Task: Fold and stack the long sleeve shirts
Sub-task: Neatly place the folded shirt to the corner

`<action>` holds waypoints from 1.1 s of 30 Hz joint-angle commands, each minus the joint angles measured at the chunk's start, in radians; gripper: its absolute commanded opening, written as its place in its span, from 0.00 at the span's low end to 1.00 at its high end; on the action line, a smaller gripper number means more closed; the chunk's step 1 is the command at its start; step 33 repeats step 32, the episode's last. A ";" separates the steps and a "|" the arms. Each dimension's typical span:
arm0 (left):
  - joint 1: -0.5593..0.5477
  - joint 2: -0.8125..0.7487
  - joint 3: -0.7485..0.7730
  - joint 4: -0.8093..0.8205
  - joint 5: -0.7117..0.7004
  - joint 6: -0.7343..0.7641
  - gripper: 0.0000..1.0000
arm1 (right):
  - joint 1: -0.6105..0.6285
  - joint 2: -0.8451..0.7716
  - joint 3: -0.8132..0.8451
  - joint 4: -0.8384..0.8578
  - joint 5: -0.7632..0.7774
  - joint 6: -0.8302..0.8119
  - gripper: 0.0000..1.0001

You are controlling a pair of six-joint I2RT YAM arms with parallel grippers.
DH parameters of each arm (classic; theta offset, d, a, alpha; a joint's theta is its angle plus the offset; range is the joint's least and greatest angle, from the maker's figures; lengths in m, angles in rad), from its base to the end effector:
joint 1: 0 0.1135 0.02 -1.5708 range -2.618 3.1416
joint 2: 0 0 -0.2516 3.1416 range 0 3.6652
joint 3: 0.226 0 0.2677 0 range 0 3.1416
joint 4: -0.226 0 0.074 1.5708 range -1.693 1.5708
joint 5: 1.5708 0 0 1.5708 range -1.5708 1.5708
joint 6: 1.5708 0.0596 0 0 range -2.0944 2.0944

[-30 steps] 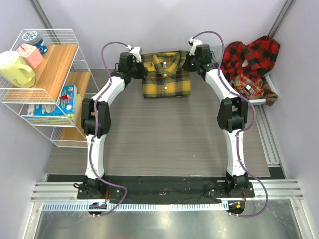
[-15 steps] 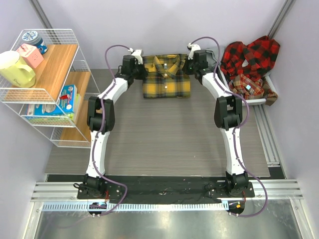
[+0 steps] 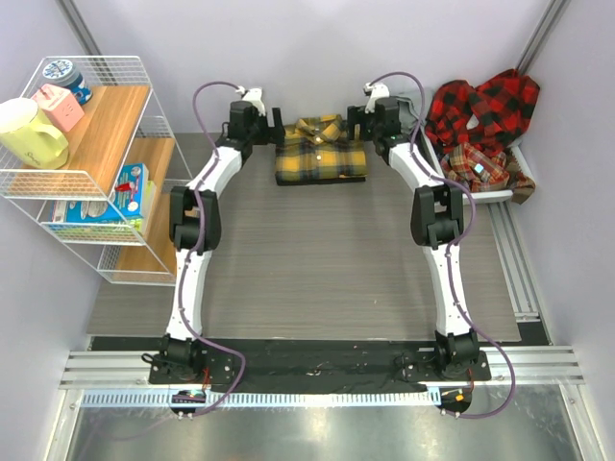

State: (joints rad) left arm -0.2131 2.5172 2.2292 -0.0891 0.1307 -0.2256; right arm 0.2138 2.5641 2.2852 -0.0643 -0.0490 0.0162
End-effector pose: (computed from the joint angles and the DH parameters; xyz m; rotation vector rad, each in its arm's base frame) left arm 0.5995 -0.1377 0.1950 0.0751 1.9661 -0.4162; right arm 0.6090 0.1352 0.1918 -0.2222 1.9058 0.2018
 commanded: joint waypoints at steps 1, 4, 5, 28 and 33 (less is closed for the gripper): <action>0.018 -0.222 0.040 -0.038 0.001 0.042 1.00 | -0.005 -0.201 0.019 0.097 0.017 -0.068 0.97; 0.018 -0.341 0.026 -0.214 0.065 0.034 1.00 | -0.008 -0.341 -0.071 0.071 -0.029 -0.073 1.00; 0.018 -0.369 0.014 -0.257 0.119 0.035 1.00 | -0.010 -0.375 -0.093 0.023 -0.046 -0.078 1.00; 0.017 -0.934 -0.795 -0.759 0.258 0.160 1.00 | -0.028 -1.199 -1.204 -0.463 -0.341 -0.108 1.00; -0.011 -0.933 -0.819 -0.744 0.193 0.169 1.00 | -0.027 -1.207 -1.230 -0.453 -0.316 -0.110 1.00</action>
